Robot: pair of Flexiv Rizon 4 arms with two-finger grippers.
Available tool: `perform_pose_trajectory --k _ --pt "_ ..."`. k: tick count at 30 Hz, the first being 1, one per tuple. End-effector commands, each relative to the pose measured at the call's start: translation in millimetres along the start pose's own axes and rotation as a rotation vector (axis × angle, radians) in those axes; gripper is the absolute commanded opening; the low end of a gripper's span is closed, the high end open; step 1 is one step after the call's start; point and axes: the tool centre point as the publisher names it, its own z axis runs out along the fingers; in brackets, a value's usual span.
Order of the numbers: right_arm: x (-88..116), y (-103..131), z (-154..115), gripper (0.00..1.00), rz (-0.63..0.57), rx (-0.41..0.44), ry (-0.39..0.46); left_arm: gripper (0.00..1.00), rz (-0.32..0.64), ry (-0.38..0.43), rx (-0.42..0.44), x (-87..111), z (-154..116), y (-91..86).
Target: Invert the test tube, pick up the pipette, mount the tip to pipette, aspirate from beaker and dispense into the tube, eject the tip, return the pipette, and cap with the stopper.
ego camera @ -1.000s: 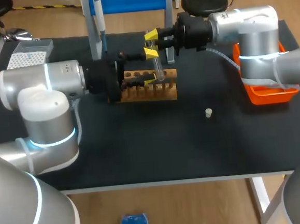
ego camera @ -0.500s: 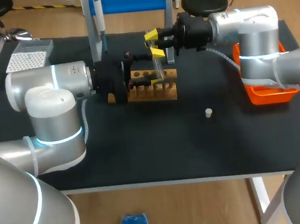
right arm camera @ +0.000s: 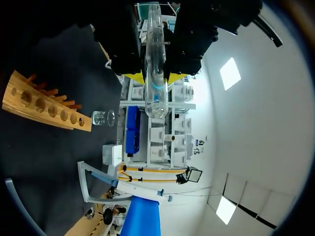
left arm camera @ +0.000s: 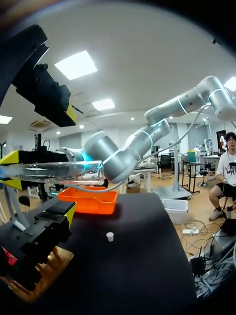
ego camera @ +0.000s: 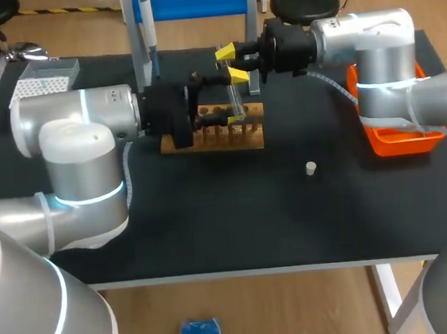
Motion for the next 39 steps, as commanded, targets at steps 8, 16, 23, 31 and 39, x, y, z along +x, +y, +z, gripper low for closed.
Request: perform_pose_trajectory --k 8,16,23,31,39 --pt "0.9 -0.8 -0.2 0.00 -0.001 -0.002 -0.004 1.00 -0.078 -0.021 -0.012 2.0 2.6 3.0" --pt "0.9 -0.8 -0.2 0.00 -0.001 -0.002 -0.004 0.28 -0.083 -0.021 -0.023 2.2 1.1 3.5" --pt "0.9 -0.8 -0.2 0.00 -0.001 -0.002 -0.004 0.00 -0.076 -0.020 -0.012 2.2 2.7 3.2" --pt "0.9 -0.8 -0.2 1.00 -0.001 -0.002 -0.004 0.00 -0.076 -0.020 -0.012 2.2 2.7 3.2" --pt "0.9 -0.8 -0.2 1.00 -0.001 -0.002 -0.004 0.00 -0.076 -0.020 -0.012 2.2 2.7 3.2"
